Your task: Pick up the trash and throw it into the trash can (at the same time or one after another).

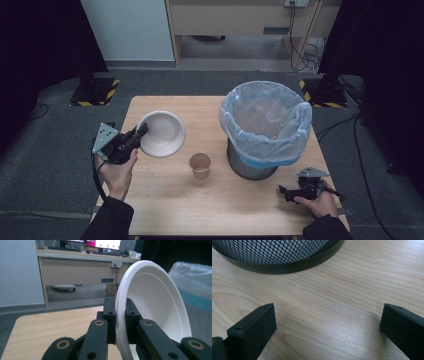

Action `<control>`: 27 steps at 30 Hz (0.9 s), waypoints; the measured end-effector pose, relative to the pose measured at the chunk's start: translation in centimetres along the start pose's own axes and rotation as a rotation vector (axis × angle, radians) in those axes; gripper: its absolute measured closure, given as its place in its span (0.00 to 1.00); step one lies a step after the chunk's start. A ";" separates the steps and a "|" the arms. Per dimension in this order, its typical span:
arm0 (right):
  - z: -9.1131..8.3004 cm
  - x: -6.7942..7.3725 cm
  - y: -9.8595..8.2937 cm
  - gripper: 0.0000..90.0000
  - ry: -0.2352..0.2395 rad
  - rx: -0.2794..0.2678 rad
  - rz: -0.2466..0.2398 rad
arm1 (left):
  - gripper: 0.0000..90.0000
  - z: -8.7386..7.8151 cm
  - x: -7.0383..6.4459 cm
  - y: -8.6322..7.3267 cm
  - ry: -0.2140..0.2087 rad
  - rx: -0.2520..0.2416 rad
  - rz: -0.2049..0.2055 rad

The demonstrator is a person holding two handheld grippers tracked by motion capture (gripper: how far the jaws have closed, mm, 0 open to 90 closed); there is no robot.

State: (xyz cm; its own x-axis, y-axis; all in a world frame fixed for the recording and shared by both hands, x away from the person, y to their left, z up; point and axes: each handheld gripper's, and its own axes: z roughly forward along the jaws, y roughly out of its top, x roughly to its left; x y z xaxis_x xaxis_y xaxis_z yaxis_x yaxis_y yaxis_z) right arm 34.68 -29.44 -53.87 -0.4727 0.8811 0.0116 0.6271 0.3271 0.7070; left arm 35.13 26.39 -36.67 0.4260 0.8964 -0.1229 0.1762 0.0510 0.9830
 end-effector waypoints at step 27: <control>0.0 0.0 0.0 0.01 0.001 0.001 0.004 | 0.92 2.2 -4.9 6.7 -0.101 -0.119 0.070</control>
State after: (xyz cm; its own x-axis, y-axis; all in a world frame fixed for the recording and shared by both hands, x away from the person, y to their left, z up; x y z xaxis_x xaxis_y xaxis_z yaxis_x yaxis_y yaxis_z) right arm 34.66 -29.41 -53.88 -0.4707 0.8822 0.0146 0.6294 0.3241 0.7063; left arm 36.15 21.40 -29.80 0.5217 0.8510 -0.0602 0.0389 0.0468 0.9981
